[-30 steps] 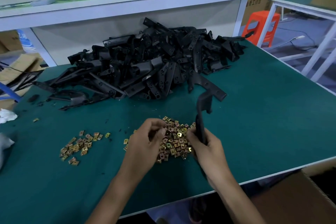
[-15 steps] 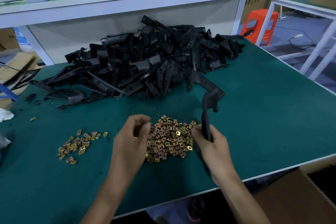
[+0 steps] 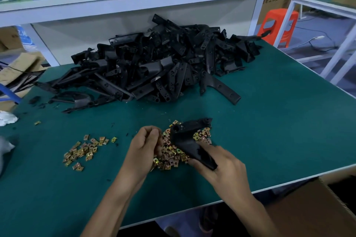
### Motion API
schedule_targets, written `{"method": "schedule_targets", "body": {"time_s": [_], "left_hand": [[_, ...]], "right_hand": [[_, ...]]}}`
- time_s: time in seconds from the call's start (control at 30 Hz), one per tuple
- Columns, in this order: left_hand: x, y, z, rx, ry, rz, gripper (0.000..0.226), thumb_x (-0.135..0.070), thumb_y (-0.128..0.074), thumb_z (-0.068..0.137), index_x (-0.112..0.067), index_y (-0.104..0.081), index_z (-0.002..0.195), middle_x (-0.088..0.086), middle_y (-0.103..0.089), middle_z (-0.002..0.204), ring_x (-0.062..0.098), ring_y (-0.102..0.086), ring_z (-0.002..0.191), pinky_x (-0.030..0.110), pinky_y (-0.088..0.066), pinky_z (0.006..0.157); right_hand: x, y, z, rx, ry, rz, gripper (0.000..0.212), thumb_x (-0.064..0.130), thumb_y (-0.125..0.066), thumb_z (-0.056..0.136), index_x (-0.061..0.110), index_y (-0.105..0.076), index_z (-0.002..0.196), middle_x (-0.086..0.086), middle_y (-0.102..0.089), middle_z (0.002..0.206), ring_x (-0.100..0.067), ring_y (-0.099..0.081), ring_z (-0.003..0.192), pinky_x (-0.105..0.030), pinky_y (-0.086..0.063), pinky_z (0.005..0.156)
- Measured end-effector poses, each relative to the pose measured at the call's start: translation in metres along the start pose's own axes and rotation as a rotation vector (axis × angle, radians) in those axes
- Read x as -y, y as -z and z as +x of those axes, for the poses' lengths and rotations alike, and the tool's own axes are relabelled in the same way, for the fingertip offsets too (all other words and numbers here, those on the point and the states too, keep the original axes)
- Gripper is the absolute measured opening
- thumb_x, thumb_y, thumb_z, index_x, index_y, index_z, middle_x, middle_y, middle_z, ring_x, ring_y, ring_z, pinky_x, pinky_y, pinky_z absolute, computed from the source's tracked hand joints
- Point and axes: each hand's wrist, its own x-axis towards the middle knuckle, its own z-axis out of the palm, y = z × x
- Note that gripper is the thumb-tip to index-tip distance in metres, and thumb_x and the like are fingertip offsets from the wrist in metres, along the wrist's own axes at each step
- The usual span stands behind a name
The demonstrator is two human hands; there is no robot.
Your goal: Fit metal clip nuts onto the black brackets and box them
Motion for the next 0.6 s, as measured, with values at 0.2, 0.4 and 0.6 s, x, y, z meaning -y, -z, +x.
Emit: {"method": "schedule_targets", "body": {"time_s": [0.2, 0.4, 0.6], "left_hand": [[-0.020, 0.010, -0.002, 0.047, 0.003, -0.075, 0.015, -0.010, -0.064, 0.096, -0.023, -0.070, 0.101, 0.004, -0.076, 0.092, 0.015, -0.068, 0.085, 0.026, -0.054, 0.080], [-0.038, 0.017, -0.007, 0.084, 0.026, -0.022, 0.014, -0.011, -0.074, 0.086, -0.021, -0.080, 0.094, 0.005, -0.078, 0.093, 0.014, -0.072, 0.088, 0.025, -0.058, 0.082], [-0.041, 0.016, -0.010, 0.110, 0.036, 0.131, 0.022, -0.009, -0.074, 0.089, -0.030, -0.081, 0.087, -0.001, -0.078, 0.090, 0.005, -0.072, 0.081, 0.011, -0.052, 0.067]], "right_hand": [[0.002, -0.001, -0.003, -0.015, 0.138, -0.113, 0.049, 0.073, -0.056, 0.082, 0.041, -0.072, 0.116, 0.014, -0.059, 0.077, -0.009, -0.062, 0.076, -0.022, -0.037, 0.053], [0.003, 0.000, -0.003, -0.038, 0.178, -0.138, 0.047, 0.071, -0.057, 0.081, 0.039, -0.074, 0.111, 0.014, -0.060, 0.076, -0.011, -0.063, 0.073, -0.022, -0.036, 0.051], [0.002, -0.001, -0.003, -0.020, 0.205, -0.194, 0.048, 0.074, -0.055, 0.081, 0.042, -0.073, 0.111, 0.014, -0.060, 0.074, -0.010, -0.061, 0.072, -0.020, -0.030, 0.052]]}}
